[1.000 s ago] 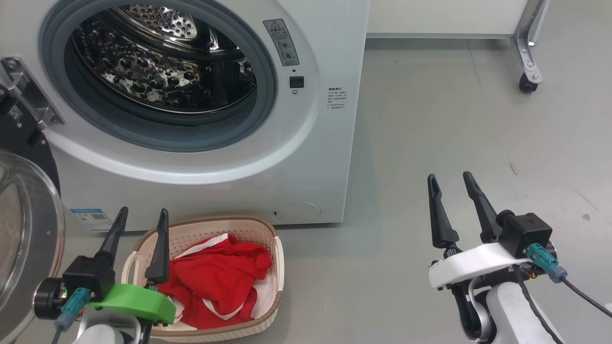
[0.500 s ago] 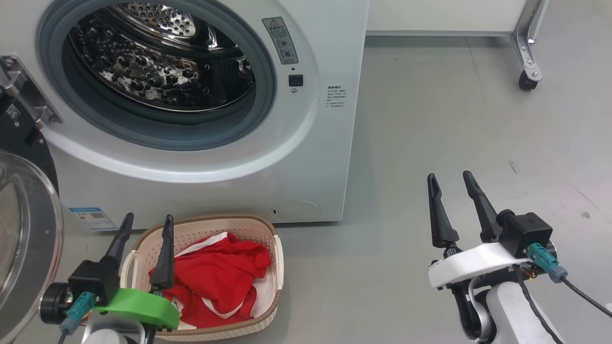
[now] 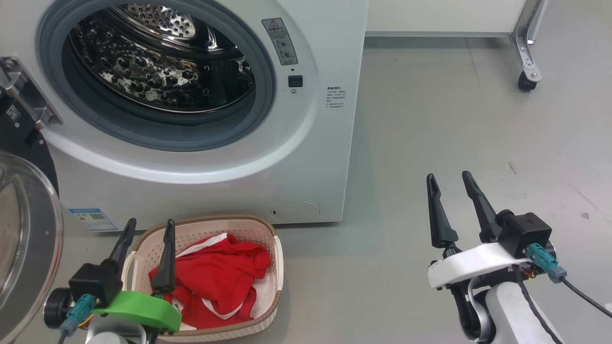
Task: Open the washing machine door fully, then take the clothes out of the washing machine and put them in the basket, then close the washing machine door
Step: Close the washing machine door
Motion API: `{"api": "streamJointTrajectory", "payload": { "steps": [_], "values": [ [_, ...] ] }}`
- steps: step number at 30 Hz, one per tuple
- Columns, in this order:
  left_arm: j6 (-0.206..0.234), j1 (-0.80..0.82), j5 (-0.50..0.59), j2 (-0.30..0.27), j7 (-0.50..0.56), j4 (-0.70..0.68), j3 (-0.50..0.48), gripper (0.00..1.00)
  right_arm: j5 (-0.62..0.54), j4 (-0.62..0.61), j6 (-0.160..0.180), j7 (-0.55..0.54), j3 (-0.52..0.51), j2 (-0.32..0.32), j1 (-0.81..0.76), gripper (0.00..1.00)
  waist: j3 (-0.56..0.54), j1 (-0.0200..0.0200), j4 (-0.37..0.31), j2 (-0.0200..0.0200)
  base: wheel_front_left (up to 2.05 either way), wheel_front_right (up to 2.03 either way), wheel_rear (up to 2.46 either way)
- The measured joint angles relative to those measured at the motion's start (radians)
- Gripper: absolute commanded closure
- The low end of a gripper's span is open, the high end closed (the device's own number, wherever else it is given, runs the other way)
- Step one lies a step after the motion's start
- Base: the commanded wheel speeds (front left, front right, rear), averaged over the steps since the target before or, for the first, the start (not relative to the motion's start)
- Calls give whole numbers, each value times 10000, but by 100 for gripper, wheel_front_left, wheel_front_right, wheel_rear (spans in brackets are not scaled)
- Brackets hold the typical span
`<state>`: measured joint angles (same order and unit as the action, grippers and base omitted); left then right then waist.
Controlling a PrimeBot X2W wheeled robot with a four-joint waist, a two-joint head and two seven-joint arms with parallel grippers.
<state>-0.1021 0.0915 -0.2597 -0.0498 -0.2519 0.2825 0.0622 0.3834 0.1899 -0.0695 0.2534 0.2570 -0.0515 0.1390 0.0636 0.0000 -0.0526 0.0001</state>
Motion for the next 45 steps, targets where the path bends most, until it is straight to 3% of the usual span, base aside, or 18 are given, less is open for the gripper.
{"api": "streamJointTrajectory", "payload": {
  "steps": [25,45],
  "values": [
    [-88,-2,-499,15,40,12,29,0,2,-13,2,0,6,6,1,0,153,0,39,0,-11,11,0],
    [-92,5,-573,4,42,12,52,0,15,-23,2,0,8,13,7,0,262,0,66,0,-89,89,0]
  ]
}}
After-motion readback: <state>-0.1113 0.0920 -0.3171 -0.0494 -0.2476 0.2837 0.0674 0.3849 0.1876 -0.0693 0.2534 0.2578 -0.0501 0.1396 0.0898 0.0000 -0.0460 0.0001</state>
